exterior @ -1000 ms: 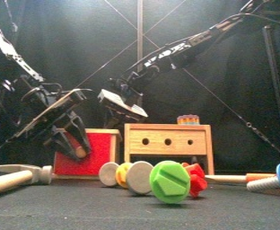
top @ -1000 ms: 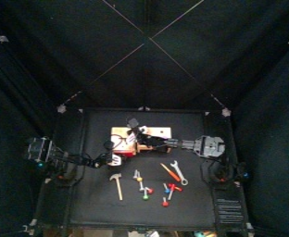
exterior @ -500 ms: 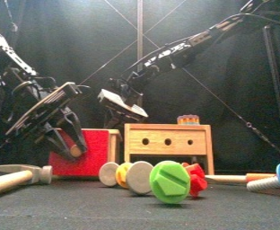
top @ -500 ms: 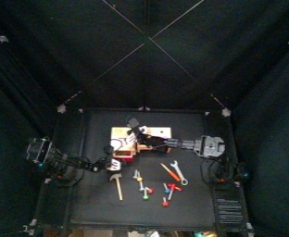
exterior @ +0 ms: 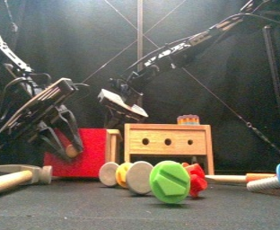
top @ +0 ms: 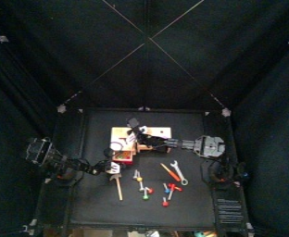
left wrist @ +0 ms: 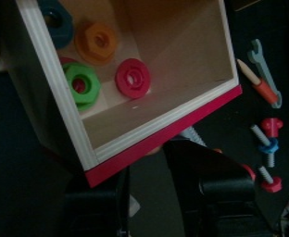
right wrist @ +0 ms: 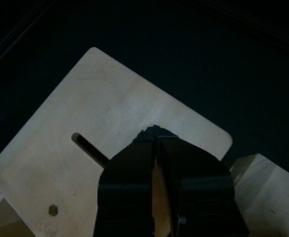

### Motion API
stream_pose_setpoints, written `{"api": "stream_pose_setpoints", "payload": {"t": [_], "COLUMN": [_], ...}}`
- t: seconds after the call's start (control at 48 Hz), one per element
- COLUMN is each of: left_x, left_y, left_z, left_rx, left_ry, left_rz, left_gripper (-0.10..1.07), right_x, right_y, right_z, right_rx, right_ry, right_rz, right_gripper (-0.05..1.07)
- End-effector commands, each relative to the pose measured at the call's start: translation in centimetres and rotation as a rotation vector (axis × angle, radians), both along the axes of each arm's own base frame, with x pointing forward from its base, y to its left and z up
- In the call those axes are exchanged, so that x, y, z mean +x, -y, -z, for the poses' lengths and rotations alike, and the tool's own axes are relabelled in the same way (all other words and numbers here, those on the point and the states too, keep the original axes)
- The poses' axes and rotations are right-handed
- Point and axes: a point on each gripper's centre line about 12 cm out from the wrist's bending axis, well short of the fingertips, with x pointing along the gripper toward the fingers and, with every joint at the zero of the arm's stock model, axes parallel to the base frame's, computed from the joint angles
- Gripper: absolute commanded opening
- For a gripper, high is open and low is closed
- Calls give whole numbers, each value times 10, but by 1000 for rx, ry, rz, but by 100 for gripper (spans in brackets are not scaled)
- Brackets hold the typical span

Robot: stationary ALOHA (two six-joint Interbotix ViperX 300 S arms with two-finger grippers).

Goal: Grab nail

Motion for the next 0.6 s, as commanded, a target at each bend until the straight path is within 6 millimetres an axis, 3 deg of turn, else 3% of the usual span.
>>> {"api": "stream_pose_setpoints", "payload": {"t": [0.0,0.583], "left_x": [8,9], "left_y": [12,16], "left_z": [-9,-5], "left_rx": [-18,-32], "left_ry": [29,18], "left_rz": [38,24], "left_gripper": [59,59], "right_x": [-1,0], "right_y": [3,0], "right_z": [-16,-16], "right_rx": [-6,0], "right_ry": [32,32], "right_rz": [9,7], "right_gripper": [26,26]}}
